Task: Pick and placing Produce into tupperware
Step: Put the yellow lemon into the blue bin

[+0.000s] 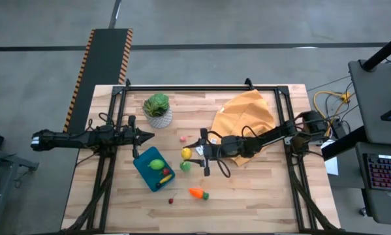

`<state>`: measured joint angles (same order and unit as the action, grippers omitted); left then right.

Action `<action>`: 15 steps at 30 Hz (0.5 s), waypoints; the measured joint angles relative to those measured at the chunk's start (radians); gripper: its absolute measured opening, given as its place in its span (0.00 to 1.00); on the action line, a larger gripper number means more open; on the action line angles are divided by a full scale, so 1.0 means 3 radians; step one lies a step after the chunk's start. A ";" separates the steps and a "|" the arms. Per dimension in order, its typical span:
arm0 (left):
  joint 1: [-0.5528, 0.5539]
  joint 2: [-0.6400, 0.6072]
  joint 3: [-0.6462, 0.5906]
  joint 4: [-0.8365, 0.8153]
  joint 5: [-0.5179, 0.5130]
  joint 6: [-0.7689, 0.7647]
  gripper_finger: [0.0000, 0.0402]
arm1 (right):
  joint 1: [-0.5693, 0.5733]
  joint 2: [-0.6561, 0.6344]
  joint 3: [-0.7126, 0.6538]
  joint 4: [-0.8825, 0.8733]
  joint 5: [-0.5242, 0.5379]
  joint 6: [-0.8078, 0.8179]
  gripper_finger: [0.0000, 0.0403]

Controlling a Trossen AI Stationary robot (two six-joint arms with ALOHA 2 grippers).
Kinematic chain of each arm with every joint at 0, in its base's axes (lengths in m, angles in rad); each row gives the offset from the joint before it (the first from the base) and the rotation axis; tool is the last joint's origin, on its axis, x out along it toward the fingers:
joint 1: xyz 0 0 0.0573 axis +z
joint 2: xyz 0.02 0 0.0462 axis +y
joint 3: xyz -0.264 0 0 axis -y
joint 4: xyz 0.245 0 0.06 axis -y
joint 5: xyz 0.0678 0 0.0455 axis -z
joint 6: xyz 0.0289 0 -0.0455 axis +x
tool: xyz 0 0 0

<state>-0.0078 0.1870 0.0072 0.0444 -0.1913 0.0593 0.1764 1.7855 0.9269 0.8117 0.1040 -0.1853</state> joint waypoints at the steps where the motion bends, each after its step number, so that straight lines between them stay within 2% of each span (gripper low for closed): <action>1: 0.0000 -0.0001 0.0001 0.0000 0.0000 0.0000 0.00 | 0.0000 0.0000 -0.0003 0.0001 -0.0015 0.0009 0.49; 10: 0.0000 0.0000 0.0000 0.0000 0.0000 0.0000 0.00 | 0.0000 -0.0207 -0.0311 0.0014 -0.0112 0.0144 0.49; 15: 0.0000 -0.0002 0.0000 0.0000 0.0000 0.0000 0.00 | 0.0000 -0.0472 -0.0599 0.0048 -0.0569 0.0386 0.49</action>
<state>-0.0078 0.1864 0.0072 0.0444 -0.1913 0.0593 0.1764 1.6440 0.7472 0.8261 -0.0668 -0.0695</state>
